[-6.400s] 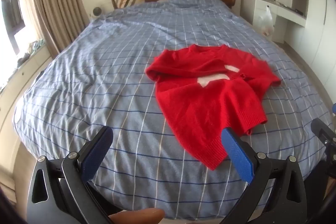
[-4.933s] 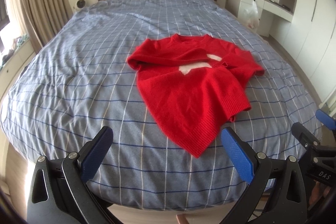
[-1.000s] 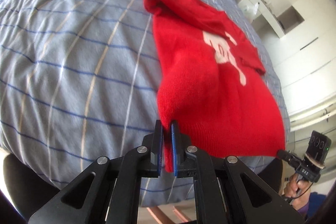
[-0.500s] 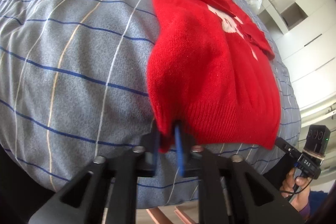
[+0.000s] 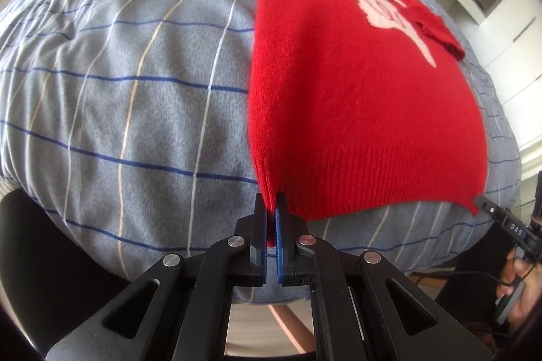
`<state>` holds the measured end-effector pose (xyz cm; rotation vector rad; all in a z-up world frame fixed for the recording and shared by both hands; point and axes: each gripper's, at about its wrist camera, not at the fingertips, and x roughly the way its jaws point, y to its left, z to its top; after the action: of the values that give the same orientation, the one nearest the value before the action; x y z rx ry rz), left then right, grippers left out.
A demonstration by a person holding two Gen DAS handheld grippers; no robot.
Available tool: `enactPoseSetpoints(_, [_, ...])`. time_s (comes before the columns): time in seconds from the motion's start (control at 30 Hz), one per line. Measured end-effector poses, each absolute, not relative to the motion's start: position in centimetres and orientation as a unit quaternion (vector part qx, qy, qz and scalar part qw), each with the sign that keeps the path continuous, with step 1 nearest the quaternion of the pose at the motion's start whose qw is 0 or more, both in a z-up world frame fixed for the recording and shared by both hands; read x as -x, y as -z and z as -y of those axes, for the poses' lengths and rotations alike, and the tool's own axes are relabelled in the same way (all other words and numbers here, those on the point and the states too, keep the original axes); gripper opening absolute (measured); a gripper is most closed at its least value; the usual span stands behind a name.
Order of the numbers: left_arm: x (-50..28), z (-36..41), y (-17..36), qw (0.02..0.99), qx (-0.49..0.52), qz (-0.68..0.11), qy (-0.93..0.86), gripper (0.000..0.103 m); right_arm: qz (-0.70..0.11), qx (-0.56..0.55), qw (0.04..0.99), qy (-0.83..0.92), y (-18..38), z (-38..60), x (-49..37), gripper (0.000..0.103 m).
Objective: Fold small clothes
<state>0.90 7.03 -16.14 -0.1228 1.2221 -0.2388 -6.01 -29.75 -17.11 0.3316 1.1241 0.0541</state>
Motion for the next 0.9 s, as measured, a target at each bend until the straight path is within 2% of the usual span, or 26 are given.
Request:
enactPoseSetpoints(0.13, [-1.4, -7.3, 16.9, 0.812, 0.069, -0.570, 0.103, 0.002, -0.529, -0.157, 0.834, -0.011, 18.8, 29.4, 5.3, 0.003])
enactPoseSetpoints(0.9, [-1.1, -2.5, 18.6, 0.834, 0.005, -0.546, 0.076, 0.003, -0.516, -0.161, 0.841, -0.007, 19.4, 28.9, 4.9, 0.004])
